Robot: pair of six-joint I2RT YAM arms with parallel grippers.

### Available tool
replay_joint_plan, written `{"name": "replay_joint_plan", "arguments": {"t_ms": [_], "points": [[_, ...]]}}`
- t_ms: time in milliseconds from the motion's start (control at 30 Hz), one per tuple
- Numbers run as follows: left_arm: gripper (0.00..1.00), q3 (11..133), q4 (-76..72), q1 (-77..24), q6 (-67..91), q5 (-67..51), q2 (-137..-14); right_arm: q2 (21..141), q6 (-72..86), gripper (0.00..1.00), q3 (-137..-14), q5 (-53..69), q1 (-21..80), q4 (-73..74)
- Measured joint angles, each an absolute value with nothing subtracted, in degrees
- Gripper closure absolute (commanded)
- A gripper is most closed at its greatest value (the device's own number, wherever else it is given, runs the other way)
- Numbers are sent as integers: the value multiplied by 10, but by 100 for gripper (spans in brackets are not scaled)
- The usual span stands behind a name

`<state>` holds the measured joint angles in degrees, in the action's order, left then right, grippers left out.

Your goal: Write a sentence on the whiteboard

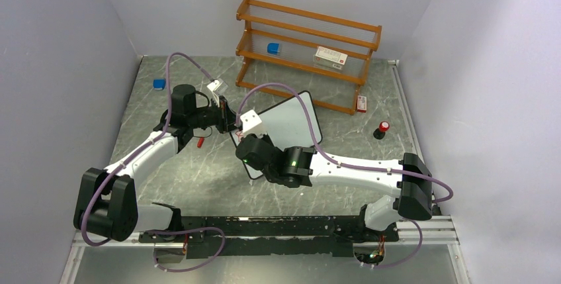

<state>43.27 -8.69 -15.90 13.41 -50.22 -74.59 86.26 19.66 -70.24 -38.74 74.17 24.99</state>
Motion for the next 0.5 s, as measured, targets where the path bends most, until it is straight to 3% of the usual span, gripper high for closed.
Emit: {"name": "replay_joint_plan", "arguments": {"t_ms": [500], "points": [[95, 434, -87, -159, 133, -502, -748, 863, 192, 100, -706, -399, 733, 244]]}}
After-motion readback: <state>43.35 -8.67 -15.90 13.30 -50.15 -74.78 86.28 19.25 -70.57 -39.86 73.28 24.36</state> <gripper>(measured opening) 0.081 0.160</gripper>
